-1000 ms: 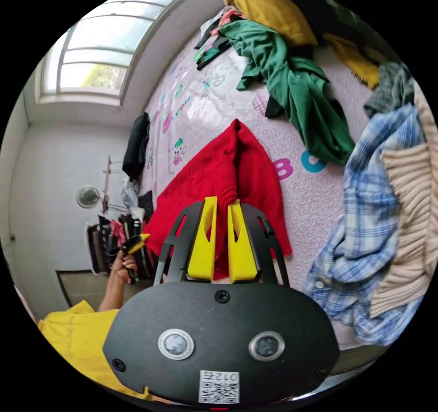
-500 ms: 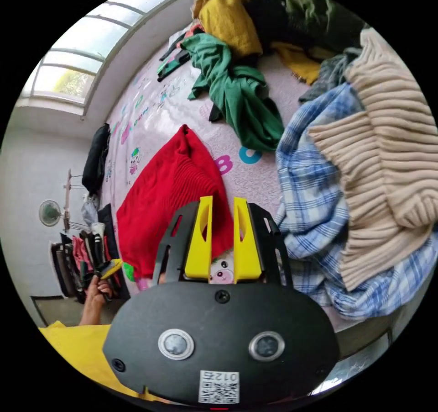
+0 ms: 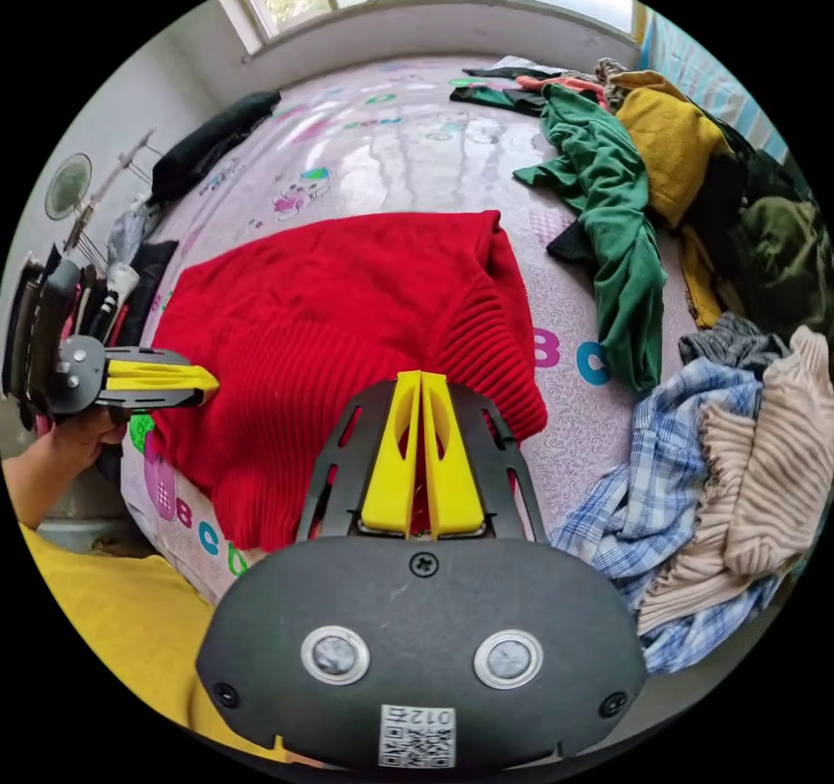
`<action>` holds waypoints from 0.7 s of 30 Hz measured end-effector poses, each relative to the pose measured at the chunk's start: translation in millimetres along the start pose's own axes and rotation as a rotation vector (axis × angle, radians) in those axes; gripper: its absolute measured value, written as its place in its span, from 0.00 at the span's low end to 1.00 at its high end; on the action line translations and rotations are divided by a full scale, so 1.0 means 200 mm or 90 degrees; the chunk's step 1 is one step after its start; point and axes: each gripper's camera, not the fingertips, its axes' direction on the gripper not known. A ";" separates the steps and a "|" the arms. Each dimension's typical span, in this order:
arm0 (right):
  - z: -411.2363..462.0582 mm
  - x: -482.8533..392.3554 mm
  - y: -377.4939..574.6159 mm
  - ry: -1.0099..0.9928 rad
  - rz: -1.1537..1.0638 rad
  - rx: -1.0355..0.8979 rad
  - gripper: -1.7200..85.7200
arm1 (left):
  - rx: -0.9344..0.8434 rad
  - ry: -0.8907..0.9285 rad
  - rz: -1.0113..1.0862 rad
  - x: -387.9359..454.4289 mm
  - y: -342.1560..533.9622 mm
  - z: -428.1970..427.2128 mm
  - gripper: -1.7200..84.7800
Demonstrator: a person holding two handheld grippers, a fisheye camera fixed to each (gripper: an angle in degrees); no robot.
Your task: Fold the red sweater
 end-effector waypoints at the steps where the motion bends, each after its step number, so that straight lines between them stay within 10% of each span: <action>1: 0.02 0.01 0.06 -0.012 0.023 0.034 0.02 | 0.035 0.020 -0.003 0.00 0.03 -0.02 0.02; 6: 0.11 -0.02 0.09 -0.030 0.036 0.019 0.02 | 0.052 0.228 -0.106 -0.13 0.09 -0.10 0.02; 12: 0.05 -0.27 0.11 -0.083 -0.081 0.140 0.02 | 0.118 0.086 -0.062 0.11 0.10 -0.45 0.02; 21: 0.51 -0.33 0.10 -0.200 -0.008 -0.029 0.02 | 0.033 0.072 -0.019 0.37 0.10 -0.50 0.02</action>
